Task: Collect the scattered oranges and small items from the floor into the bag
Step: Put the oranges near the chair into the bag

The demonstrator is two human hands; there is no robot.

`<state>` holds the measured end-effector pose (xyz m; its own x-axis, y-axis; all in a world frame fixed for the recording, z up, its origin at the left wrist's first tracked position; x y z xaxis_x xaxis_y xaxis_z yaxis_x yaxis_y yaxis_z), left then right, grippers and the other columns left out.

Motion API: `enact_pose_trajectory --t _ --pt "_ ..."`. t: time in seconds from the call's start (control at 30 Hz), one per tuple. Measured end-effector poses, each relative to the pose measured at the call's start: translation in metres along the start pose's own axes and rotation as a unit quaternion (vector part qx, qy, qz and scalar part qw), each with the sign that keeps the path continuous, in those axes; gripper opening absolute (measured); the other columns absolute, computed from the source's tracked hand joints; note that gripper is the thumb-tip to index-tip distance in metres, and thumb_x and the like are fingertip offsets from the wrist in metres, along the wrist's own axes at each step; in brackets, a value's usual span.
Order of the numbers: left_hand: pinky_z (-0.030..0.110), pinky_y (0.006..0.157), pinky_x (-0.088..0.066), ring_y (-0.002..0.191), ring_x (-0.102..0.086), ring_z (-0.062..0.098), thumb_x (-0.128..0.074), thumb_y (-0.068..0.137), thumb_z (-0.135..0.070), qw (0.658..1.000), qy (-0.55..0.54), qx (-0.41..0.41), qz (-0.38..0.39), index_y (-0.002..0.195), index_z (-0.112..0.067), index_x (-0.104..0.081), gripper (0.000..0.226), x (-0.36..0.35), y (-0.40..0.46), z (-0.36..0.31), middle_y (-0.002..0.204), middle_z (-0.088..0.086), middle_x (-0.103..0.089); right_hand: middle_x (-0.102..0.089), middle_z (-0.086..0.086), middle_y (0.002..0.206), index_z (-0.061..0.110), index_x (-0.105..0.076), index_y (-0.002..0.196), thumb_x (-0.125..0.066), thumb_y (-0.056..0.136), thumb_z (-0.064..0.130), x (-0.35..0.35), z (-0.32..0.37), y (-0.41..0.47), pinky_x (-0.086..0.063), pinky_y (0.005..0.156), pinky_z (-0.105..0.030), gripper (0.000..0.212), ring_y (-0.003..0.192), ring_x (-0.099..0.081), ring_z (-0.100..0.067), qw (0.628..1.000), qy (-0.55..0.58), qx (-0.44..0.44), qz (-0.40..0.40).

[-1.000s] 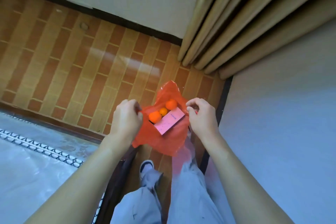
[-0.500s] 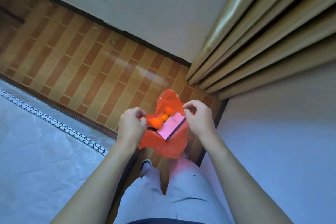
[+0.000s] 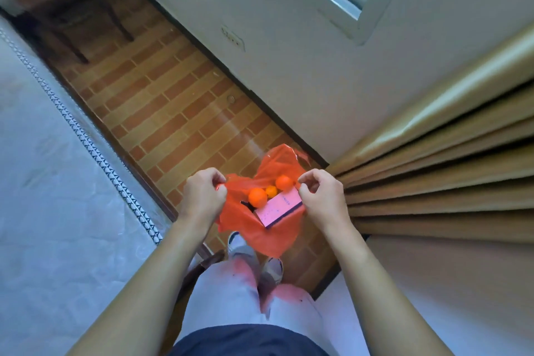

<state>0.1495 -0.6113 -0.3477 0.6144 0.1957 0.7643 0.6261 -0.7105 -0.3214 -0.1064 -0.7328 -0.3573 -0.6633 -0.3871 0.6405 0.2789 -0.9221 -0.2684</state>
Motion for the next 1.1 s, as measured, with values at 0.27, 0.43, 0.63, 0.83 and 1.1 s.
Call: enact_pose_trajectory --t 0.27,0.43,0.63,0.83,1.1 --pt "0.035 0.077 -0.054 0.085 -0.066 0.026 -0.067 0.081 -0.005 0.998 -0.023 -0.012 -0.062 0.085 -0.018 -0.072 0.015 0.036 0.045 0.009 0.089 0.001 -0.072 -0.064 0.009 0.088 0.021 -0.071 0.089 -0.066 0.087 0.012 -0.018 0.069 0.058 -0.044 0.070 -0.018 0.011 0.078 -0.059 -0.007 0.994 -0.073 0.079 0.025" --pt "0.032 0.074 -0.050 0.082 -0.065 0.026 -0.068 0.082 -0.007 0.996 -0.028 -0.010 -0.081 0.084 -0.019 -0.072 0.012 0.061 0.085 0.015 0.088 0.002 -0.071 -0.059 0.004 0.090 0.016 -0.069 0.091 -0.065 0.088 0.008 -0.044 0.115 0.096 -0.051 0.071 -0.029 0.009 0.078 -0.059 -0.016 0.975 -0.157 0.152 0.040" --pt "0.035 0.076 -0.052 0.083 -0.066 0.029 -0.070 0.080 -0.004 0.996 -0.023 -0.013 -0.090 0.084 -0.015 -0.073 0.012 0.096 0.136 0.023 0.087 0.005 -0.072 -0.050 -0.002 0.086 0.009 -0.058 0.082 -0.059 0.090 0.006 -0.079 0.165 0.140 -0.050 0.061 -0.042 0.008 0.070 -0.053 -0.026 0.947 -0.238 0.211 0.049" --pt "0.033 0.073 -0.051 0.082 -0.065 0.027 -0.070 0.079 -0.005 0.995 -0.035 0.001 -0.097 0.082 -0.018 -0.072 0.014 0.121 0.179 0.022 0.087 0.001 -0.070 -0.051 0.001 0.084 0.011 -0.064 0.084 -0.066 0.088 0.005 -0.090 0.205 0.185 -0.041 0.058 -0.026 0.008 0.068 -0.053 -0.021 0.953 -0.200 0.219 0.060" --pt "0.028 0.071 -0.048 0.079 -0.065 0.026 -0.069 0.078 0.000 0.988 -0.014 0.038 -0.148 0.080 -0.014 -0.072 0.016 0.154 0.228 0.009 0.084 0.004 -0.070 -0.049 0.008 0.081 0.019 -0.064 0.081 -0.070 0.085 0.011 -0.109 0.244 0.270 -0.046 0.060 -0.029 0.011 0.068 -0.053 -0.015 0.956 -0.156 0.233 0.089"
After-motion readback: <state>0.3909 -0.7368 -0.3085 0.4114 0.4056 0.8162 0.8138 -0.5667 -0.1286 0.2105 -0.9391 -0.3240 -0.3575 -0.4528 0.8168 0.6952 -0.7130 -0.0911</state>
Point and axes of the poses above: each hand's wrist, its own y-axis towards the middle knuckle, its own x-axis out of the back of the hand, z = x × y, the point moved 6 cm from there along y, towards the middle knuckle
